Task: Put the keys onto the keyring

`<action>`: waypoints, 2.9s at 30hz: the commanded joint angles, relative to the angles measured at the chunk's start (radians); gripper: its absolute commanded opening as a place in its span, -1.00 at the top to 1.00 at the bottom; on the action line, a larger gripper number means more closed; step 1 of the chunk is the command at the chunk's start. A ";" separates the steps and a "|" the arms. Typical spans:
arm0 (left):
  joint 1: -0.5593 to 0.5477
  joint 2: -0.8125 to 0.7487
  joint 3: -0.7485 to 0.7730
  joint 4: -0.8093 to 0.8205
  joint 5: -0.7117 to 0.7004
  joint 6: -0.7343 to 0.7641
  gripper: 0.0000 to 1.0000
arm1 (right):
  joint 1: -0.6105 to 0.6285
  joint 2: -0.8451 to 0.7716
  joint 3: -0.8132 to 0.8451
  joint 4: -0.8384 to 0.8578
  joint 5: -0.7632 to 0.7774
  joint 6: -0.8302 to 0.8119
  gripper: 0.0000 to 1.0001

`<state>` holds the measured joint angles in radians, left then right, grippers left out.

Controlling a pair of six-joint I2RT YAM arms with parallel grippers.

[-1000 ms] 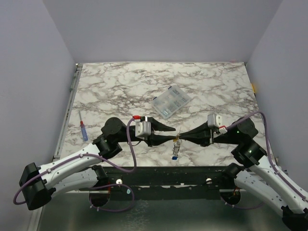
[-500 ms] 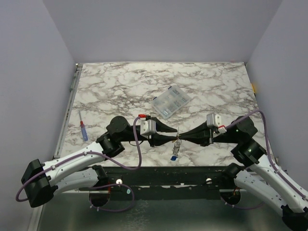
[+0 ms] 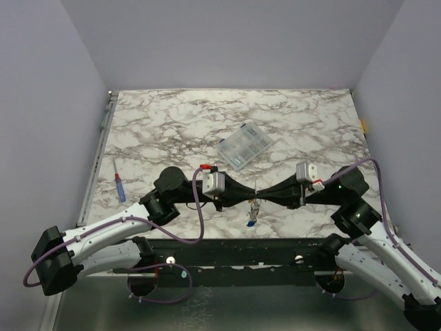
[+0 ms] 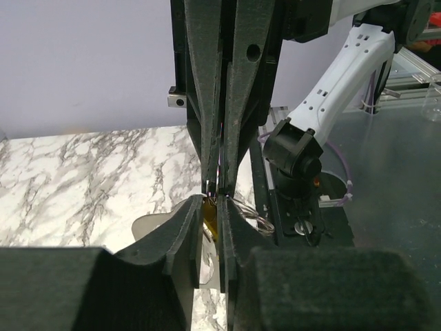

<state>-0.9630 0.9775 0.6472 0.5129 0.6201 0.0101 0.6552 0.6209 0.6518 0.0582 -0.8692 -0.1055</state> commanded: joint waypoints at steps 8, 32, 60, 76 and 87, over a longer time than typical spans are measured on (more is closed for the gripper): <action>-0.023 0.036 0.018 0.051 -0.121 -0.007 1.00 | 0.005 -0.011 0.027 0.027 -0.025 0.016 0.99; -0.028 0.026 -0.036 0.168 -0.235 -0.080 0.08 | 0.005 -0.026 0.009 0.066 0.093 0.027 0.99; -0.046 0.010 -0.068 0.261 -0.248 -0.142 1.00 | 0.005 -0.029 -0.007 0.073 0.061 0.025 0.99; -0.045 0.065 -0.045 0.227 -0.242 -0.102 1.00 | 0.005 -0.038 0.015 0.010 0.120 0.004 0.80; -0.033 0.101 0.016 0.142 -0.218 -0.037 1.00 | 0.006 -0.021 0.039 -0.043 0.173 -0.025 0.54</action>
<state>-1.0000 1.0683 0.6186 0.6918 0.3969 -0.0620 0.6472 0.5949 0.6537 0.0257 -0.7044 -0.1219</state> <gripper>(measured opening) 0.017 0.215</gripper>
